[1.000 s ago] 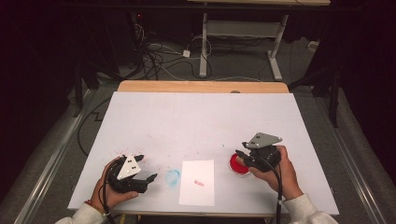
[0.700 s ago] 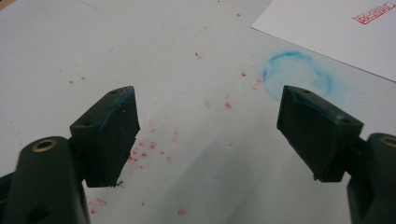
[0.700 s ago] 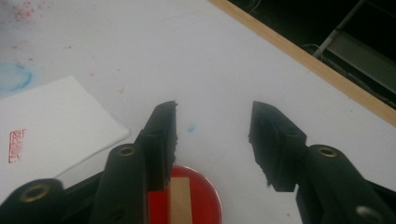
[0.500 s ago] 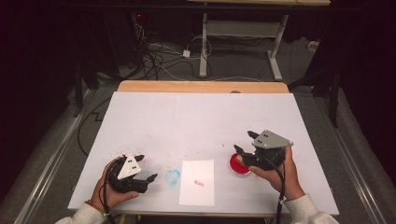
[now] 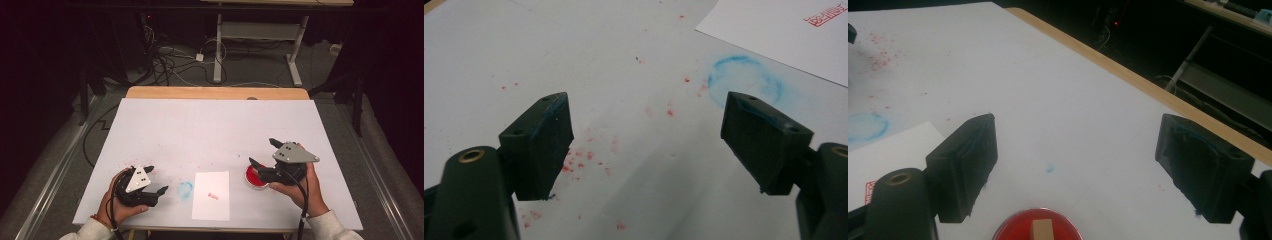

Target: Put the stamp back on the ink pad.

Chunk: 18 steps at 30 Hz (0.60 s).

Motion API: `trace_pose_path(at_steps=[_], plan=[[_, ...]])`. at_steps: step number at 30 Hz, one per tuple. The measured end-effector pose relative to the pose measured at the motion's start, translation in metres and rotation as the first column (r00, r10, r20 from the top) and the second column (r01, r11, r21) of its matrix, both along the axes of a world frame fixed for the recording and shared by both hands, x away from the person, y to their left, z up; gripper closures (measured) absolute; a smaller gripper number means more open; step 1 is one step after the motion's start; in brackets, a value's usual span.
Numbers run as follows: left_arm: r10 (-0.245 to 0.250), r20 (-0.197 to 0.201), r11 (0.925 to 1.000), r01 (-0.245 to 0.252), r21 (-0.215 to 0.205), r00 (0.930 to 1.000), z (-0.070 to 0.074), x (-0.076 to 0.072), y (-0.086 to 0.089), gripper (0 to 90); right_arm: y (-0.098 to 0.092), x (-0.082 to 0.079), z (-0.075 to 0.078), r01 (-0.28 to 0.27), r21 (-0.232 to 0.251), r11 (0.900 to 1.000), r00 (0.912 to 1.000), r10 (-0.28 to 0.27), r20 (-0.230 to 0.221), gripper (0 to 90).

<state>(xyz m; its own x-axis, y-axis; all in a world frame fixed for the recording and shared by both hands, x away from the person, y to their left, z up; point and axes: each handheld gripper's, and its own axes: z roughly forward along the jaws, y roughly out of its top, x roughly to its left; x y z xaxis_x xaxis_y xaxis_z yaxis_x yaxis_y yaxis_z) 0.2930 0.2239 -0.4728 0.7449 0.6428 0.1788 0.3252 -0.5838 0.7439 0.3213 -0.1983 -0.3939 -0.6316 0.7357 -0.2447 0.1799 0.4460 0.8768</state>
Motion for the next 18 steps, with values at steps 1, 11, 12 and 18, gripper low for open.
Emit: trace_pose_path(at_steps=[1, 11, 12, 18], plan=[[0.000, 0.001, 1.0000, 0.000, 0.000, 1.0000, 0.000, 0.000, 0.000, 20.1, 0.000, -0.001, 0.001, 0.001, 0.000, 1.000, 1.0000, -0.001, 0.003, 18.1], [0.011, 0.012, 0.9999, -0.011, -0.012, 0.9999, 0.001, 0.000, 0.001, 19.8, -0.004, -0.011, 0.002, -0.001, -0.039, 0.999, 0.9997, 0.002, 0.026, 18.1], [0.013, 0.014, 0.9998, -0.012, -0.013, 0.9998, 0.001, 0.000, 0.001, 19.7, -0.005, -0.012, 0.002, -0.003, -0.041, 0.999, 0.9997, 0.004, 0.026, 18.1], [0.016, 0.033, 0.9998, -0.015, -0.012, 0.9993, 0.002, 0.000, 0.002, 19.6, -0.009, -0.019, 0.001, 0.001, -0.049, 0.999, 0.9993, 0.001, 0.036, 18.1]])
